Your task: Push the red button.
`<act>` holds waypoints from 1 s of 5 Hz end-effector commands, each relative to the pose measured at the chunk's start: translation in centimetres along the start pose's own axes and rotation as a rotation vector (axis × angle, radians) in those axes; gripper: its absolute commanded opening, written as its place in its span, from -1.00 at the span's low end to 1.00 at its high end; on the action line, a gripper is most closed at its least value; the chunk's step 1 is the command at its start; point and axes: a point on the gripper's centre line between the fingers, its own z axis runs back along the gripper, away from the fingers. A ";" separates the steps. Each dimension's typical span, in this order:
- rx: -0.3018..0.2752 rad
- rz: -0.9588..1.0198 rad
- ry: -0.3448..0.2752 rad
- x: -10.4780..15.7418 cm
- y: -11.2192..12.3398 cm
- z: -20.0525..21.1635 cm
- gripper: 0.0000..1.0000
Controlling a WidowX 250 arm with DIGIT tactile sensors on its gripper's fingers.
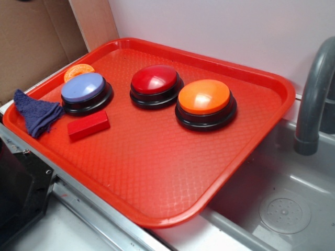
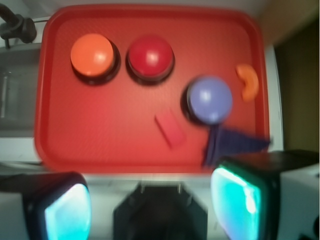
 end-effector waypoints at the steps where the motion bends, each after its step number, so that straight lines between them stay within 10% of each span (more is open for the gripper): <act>1: 0.062 -0.077 0.009 7.2 2.5 -5.7 1.00; 5: 0.040 -0.164 0.033 9.6 4.4 -15.0 1.00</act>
